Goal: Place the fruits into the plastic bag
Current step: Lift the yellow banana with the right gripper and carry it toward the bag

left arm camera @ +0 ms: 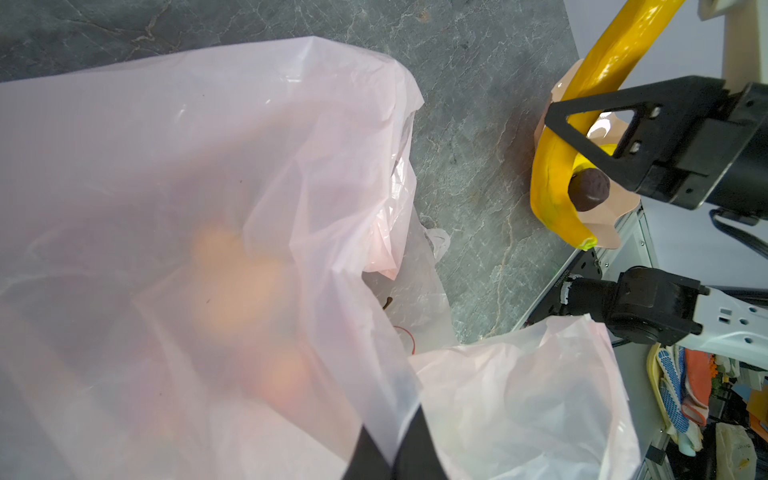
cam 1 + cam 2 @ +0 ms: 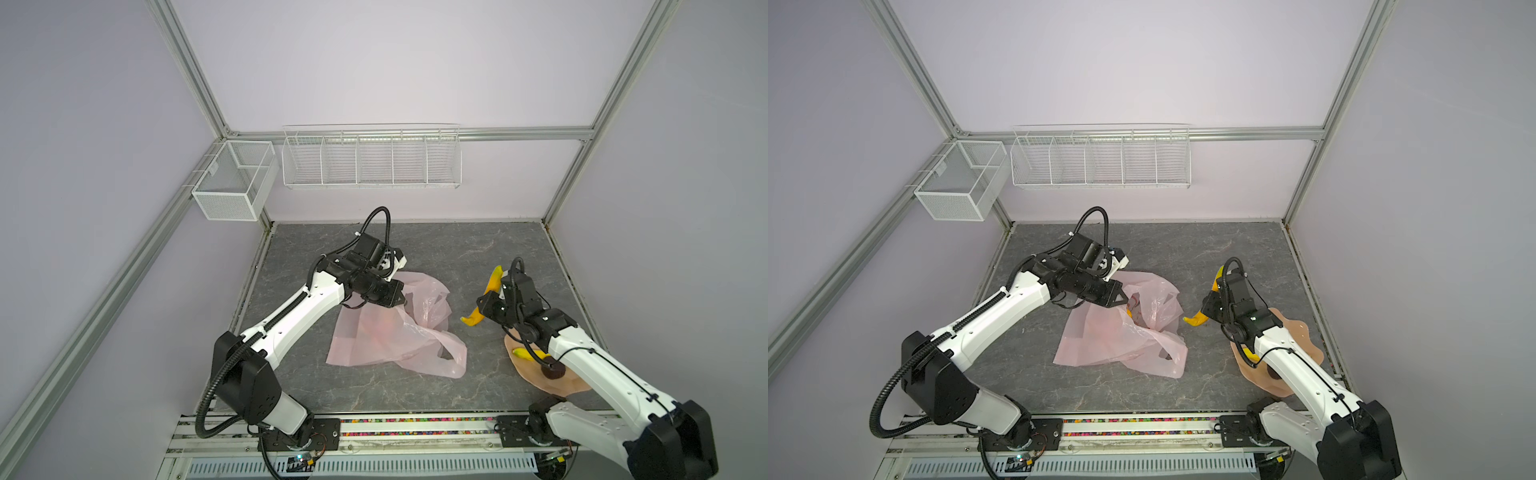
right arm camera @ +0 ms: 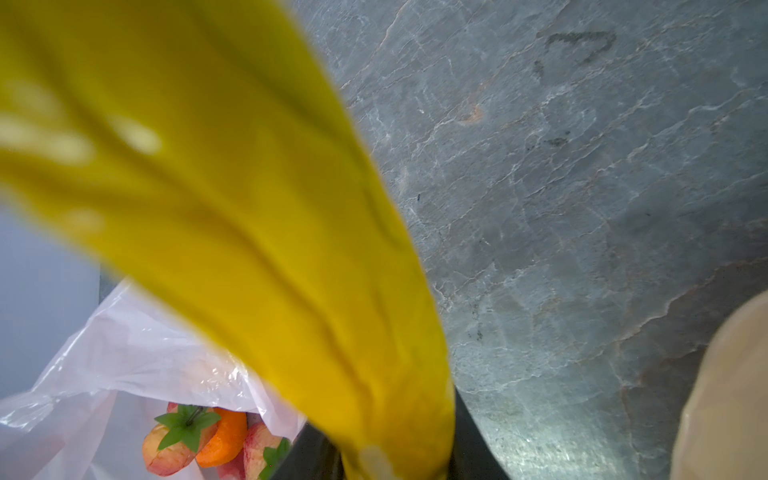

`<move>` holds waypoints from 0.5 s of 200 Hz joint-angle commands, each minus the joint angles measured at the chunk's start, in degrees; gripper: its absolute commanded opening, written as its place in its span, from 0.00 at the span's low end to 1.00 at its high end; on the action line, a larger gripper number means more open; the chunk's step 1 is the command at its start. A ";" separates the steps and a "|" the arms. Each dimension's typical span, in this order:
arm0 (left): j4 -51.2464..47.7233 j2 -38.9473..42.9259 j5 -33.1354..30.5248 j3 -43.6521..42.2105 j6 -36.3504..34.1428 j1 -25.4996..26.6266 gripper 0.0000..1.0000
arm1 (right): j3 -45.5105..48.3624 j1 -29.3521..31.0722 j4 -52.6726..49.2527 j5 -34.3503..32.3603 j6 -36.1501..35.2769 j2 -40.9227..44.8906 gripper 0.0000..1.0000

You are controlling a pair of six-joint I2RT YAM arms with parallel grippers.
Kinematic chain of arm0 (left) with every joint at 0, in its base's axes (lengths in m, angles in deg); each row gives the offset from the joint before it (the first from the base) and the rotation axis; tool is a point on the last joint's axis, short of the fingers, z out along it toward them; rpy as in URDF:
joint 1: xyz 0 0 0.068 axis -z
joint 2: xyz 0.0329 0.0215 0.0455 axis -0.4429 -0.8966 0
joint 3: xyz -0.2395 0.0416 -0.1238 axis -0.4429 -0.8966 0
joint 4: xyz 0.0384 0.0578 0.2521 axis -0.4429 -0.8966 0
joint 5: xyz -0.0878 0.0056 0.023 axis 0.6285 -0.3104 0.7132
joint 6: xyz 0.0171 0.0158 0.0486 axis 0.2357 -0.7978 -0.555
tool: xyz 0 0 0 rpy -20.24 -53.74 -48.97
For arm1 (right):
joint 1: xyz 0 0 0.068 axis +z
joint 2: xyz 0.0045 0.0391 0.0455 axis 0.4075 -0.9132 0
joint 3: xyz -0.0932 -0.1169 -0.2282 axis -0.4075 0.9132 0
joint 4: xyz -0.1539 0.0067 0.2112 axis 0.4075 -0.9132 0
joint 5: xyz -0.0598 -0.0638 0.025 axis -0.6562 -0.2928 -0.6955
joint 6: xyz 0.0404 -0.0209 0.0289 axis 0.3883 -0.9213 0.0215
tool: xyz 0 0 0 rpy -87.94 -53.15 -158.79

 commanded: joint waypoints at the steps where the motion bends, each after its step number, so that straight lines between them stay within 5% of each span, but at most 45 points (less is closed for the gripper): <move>1: 0.09 1.39 0.81 1.93 -0.18 0.25 0.00 | -0.39 3.02 2.21 -3.00 1.88 -0.96 0.16; 100: 0.29 1.00 1.09 2.65 0.70 0.42 0.00 | -4.48 17.03 5.08 -8.19 6.91 -10.20 0.14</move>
